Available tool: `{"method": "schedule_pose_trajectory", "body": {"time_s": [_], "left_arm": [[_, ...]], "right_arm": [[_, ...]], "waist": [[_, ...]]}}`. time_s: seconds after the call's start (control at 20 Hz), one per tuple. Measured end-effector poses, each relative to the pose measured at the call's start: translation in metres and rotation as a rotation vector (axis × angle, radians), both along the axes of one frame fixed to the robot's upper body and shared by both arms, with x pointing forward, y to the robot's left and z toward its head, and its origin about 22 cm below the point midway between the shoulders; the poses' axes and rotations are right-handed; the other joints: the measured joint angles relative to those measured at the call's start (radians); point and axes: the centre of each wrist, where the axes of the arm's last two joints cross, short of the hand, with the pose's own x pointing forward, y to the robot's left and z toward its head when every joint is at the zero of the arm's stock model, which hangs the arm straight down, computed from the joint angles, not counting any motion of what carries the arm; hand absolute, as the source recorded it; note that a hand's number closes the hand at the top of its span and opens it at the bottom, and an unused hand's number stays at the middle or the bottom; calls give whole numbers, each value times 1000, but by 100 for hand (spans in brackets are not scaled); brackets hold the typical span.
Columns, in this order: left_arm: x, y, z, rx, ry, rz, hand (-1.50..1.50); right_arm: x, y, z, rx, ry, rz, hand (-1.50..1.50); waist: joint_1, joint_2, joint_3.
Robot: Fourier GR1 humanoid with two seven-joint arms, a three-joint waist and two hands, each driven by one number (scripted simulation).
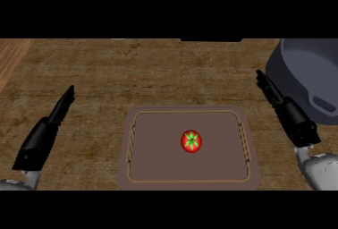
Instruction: Pick the tomato from the tray and place it in the pot
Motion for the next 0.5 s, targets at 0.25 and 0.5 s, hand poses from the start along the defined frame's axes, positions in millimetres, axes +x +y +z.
{"method": "schedule_pose_trajectory", "body": {"time_s": [0.25,0.5], "left_arm": [[-3,24,-5,-20,53,146,0],[-12,37,-22,-69,148,264,0]], "right_arm": [[-6,6,-20,55,157,-112,150],[-13,-11,-21,-240,-16,-256,-150]], "waist": [[-17,-9,-10],[-31,-18,-18]]}}
